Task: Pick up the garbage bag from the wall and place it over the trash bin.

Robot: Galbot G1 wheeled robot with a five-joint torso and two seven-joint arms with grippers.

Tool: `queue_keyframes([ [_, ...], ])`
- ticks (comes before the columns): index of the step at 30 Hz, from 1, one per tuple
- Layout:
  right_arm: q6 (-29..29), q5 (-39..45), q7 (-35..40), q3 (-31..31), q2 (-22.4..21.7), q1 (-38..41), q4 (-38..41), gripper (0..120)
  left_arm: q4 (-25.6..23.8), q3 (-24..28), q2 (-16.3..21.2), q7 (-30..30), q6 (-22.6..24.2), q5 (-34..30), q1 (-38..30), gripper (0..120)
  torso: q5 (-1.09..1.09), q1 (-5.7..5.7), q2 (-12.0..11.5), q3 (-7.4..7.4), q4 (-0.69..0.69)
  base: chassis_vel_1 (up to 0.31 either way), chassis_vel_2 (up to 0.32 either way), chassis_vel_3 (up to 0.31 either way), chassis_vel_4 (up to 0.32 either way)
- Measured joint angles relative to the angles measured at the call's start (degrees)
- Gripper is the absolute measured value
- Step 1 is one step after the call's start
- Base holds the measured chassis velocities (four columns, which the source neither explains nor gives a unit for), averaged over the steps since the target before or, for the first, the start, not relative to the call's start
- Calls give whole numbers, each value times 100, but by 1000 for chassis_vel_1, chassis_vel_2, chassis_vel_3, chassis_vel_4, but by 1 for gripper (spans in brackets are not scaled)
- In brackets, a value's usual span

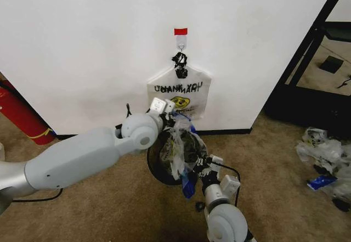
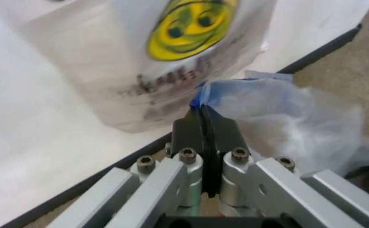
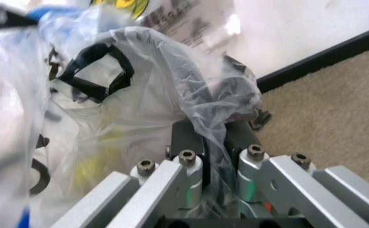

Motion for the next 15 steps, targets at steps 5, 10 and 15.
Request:
queue_keyframes([
  [5,53,170,-34,131,-97,-28,110,2,-29,-152,223,92,5,-30,102,0,1,0,0,0,-1,0,0,0,0],
  [10,119,394,-118,329,-185,-103,245,2,-82,-370,485,230,1,-3,346,0,0,0,0,0,-1,0,0,0,0],
  [15,229,663,-359,493,-337,-228,401,2,-101,-704,827,445,-53,97,813,0,0,0,0,0,1,0,0,0,0],
])
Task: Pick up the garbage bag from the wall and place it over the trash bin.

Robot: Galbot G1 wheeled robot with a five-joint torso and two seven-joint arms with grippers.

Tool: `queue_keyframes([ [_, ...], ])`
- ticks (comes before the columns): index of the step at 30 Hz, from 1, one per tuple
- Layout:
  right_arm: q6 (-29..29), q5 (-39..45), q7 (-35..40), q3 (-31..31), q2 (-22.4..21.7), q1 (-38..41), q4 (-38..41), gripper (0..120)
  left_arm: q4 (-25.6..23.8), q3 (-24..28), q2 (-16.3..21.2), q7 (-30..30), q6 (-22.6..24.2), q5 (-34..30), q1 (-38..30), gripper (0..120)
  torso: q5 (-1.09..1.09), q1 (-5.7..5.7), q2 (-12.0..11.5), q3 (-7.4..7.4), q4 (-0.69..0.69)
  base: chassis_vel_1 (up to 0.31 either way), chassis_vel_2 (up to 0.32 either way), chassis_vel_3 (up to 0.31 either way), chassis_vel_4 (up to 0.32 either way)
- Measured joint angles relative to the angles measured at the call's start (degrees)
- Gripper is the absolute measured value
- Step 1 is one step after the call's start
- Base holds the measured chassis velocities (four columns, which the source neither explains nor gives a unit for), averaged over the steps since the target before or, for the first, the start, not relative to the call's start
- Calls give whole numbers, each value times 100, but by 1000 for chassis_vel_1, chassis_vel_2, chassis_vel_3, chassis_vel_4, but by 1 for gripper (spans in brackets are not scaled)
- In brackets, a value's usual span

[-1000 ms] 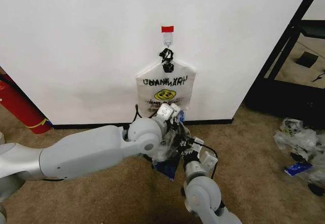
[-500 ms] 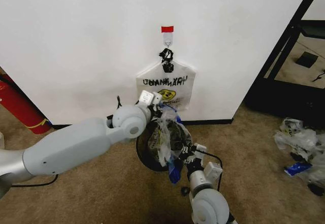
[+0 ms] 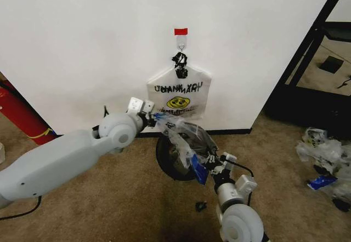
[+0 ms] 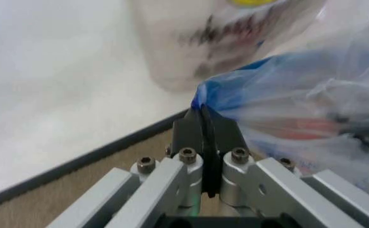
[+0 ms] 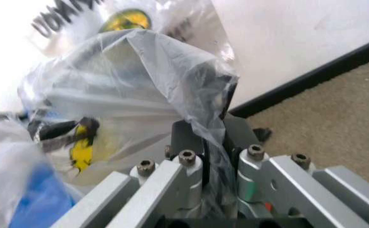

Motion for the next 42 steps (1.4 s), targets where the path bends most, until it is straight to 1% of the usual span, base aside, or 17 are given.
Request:
queue_keyframes([
  [3,32,201,-104,76,-29,-47,90,2,-62,-110,117,113,-28,8,200,0,0,0,0,0,1,0,0,0,0],
  [6,36,551,-218,158,-50,-77,218,2,-147,-319,203,218,-53,2,495,0,0,0,0,0,-3,0,0,0,0],
  [12,38,1107,-137,201,-5,12,264,2,-305,-692,438,388,-52,-34,1038,0,0,0,0,0,0,0,0,0,0],
  [15,14,1158,-43,206,44,40,210,2,-389,-971,505,393,-60,-46,1316,0,0,0,0,0,0,0,0,0,0],
  [18,11,1125,-16,195,69,43,163,2,-451,-1071,520,371,-70,-77,1375,0,0,0,0,0,-1,0,0,0,0],
  [21,-5,1045,74,171,143,73,72,2,-598,-1196,555,318,-83,-81,1416,11,1,0,0,0,-3,0,0,0,0],
  [24,-20,1013,128,169,180,90,40,2,-678,-1255,560,292,-82,-43,1448,18,1,0,0,0,-2,0,0,0,0],
  [26,-33,983,183,183,217,100,11,2,-750,-1287,551,263,-75,11,1477,26,1,0,0,0,0,0,0,0,0],
  [28,-55,911,279,251,268,119,-71,2,-950,-1451,517,209,-83,213,1547,36,0,0,0,0,-5,0,0,0,0],
  [30,-73,891,306,279,271,134,-117,2,-1139,-1684,524,220,-173,460,1697,44,2,0,0,0,-4,0,0,0,0],
  [32,-86,887,318,293,270,141,-139,2,-1257,-1812,532,267,-242,620,1790,48,1,0,0,0,-2,0,0,0,0],
  [34,-105,878,329,307,263,151,-173,2,-1440,-1965,533,349,-332,824,1914,51,1,0,0,0,1,0,0,0,0],
  [36,-121,853,339,318,252,158,-214,2,-1687,-2067,529,491,-442,1039,2026,65,1,0,0,0,2,0,0,0,0],
  [37,-122,850,339,319,251,158,-217,2,-1710,-2070,529,505,-452,1056,2035,65,2,0,0,0,2,0,0,0,0],
  [38,-126,826,339,318,245,158,-231,2,-1797,-2077,527,576,-494,1116,2063,71,2,0,0,0,2,0,0,0,0],
  [39,-126,826,339,318,245,158,-231,2,-1797,-2077,527,576,-494,1116,2063,71,2,0,0,0,2,0,0,0,0],
  [42,-133,592,310,296,189,156,-280,2,-2375,-1888,473,1265,-742,1321,2121,86,3,0,0,0,-2,0,0,0,0],
])
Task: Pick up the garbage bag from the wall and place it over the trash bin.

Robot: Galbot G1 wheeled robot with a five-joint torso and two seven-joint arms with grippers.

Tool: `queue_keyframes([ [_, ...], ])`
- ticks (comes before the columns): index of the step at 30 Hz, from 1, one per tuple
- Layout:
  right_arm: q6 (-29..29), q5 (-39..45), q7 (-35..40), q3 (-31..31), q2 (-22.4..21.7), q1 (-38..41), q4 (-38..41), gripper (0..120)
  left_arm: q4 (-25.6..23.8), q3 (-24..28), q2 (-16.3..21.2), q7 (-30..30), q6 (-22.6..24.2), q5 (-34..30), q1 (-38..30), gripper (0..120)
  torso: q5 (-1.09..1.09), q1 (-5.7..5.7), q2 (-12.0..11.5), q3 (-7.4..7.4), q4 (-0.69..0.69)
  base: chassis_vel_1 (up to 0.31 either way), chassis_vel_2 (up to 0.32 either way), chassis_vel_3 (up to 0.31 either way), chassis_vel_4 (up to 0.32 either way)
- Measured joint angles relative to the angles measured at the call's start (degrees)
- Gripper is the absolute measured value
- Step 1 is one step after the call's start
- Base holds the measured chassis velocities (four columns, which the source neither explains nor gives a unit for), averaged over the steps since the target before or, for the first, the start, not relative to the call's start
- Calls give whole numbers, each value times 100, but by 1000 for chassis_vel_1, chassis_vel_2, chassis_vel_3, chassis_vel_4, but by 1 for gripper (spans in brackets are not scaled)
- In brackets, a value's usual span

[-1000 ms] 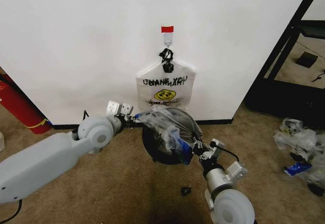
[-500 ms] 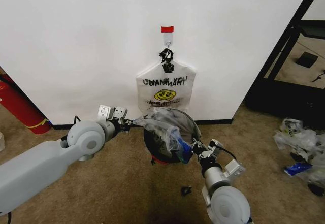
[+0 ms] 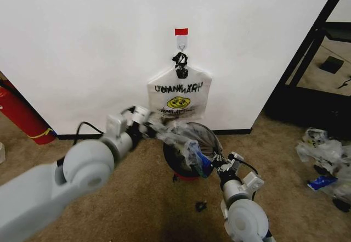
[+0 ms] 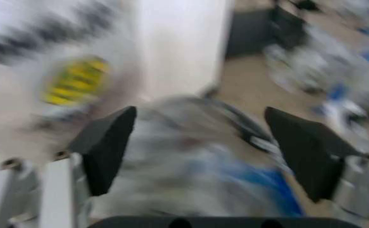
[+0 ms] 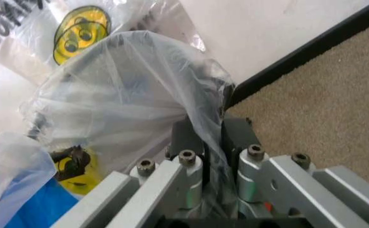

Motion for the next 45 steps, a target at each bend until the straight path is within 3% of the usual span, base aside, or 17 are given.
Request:
queue_keyframes([
  [1,-1,-47,-7,-14,-11,-1,0,2,-56,84,-22,125,-9,0,-37,91,-1,0,0,0,0,0,0,0,0],
  [4,-11,-243,-24,-69,-67,-39,30,2,26,985,-250,398,120,-146,-624,95,-4,0,0,0,0,0,0,0,0],
  [5,-11,-243,-24,-69,-67,-39,30,2,26,985,-250,398,120,-146,-624,95,-4,0,0,0,0,0,0,0,0],
  [7,-14,-361,-33,-87,-106,-105,70,2,313,1614,-459,384,366,-544,-1346,94,-2,1,0,1,-1,0,0,0,0],
  [11,-17,-398,-37,-93,-120,-142,154,2,864,2383,-734,377,513,-605,-2101,91,-1,1,0,1,0,0,0,0,0],
  [17,-26,-394,-29,-102,-126,-142,177,2,1121,2665,-800,340,690,-859,-2279,80,-2,1,0,1,1,0,0,0,0],
  [24,-35,-374,-4,-129,-136,-141,205,2,1278,2837,-786,341,751,-774,-2299,51,-2,1,0,1,1,0,0,0,0],
  [27,-36,-369,3,-128,-136,-139,205,2,1277,2836,-761,330,751,-760,-2270,45,-2,1,0,1,1,0,0,0,0],
  [29,-37,-361,14,-126,-140,-132,200,2,1266,2826,-711,315,745,-728,-2224,33,-2,1,0,1,1,0,0,0,0],
  [33,-37,-349,25,-127,-118,-103,176,2,1241,2787,-655,283,660,-663,-2137,19,-2,1,0,1,1,0,0,0,0],
  [35,-37,-346,27,-127,-113,-101,175,2,1239,2780,-653,279,651,-661,-2129,17,-2,1,0,1,1,0,0,0,0],
  [38,-39,-322,52,-132,-70,-96,163,2,1202,2581,-617,256,499,-628,-1971,2,-2,1,0,1,0,0,0,0,0],
  [45,-65,-137,165,-46,81,-92,143,2,911,2097,-361,137,314,-502,-1295,0,-2,0,0,0,0,0,0,0,0],
])
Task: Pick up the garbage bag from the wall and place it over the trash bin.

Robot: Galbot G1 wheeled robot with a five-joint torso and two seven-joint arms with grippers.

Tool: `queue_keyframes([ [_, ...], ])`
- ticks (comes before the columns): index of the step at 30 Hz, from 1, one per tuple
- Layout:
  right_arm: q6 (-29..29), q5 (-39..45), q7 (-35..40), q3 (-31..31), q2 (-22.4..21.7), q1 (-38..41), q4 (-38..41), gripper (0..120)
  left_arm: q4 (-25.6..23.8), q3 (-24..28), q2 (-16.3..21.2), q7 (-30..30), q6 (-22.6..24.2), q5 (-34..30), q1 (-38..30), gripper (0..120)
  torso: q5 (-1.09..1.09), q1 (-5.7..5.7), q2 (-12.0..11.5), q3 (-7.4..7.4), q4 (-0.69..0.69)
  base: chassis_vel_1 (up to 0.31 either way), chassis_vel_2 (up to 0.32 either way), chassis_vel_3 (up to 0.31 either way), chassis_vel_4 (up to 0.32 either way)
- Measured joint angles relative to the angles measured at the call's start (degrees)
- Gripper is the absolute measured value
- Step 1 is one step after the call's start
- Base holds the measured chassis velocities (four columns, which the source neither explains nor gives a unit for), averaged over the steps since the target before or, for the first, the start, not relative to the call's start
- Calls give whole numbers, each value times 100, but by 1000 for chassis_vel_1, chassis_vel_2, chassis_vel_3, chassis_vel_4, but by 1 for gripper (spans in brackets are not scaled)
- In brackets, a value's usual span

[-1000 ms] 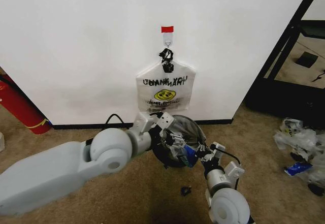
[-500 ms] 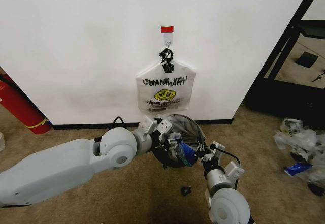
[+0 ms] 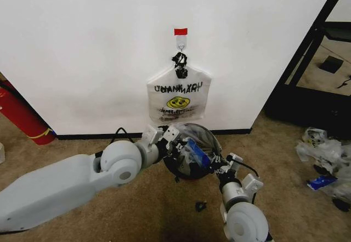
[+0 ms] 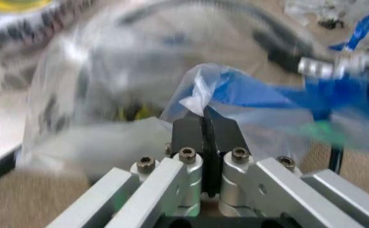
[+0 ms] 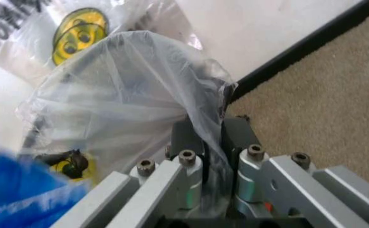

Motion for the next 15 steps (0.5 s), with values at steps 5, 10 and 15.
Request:
queue_keyframes([
  [5,-58,318,193,125,178,105,-2,2,-302,-333,240,33,-161,373,764,0,1,0,0,0,1,0,0,0,0],
  [10,-106,586,349,218,281,171,20,2,-400,-926,307,89,-366,854,1727,0,-1,0,0,0,1,0,0,0,0],
  [15,-135,715,440,261,293,182,20,2,-527,-1523,316,151,-501,1053,2451,0,0,0,0,-1,0,0,0,0,0],
])
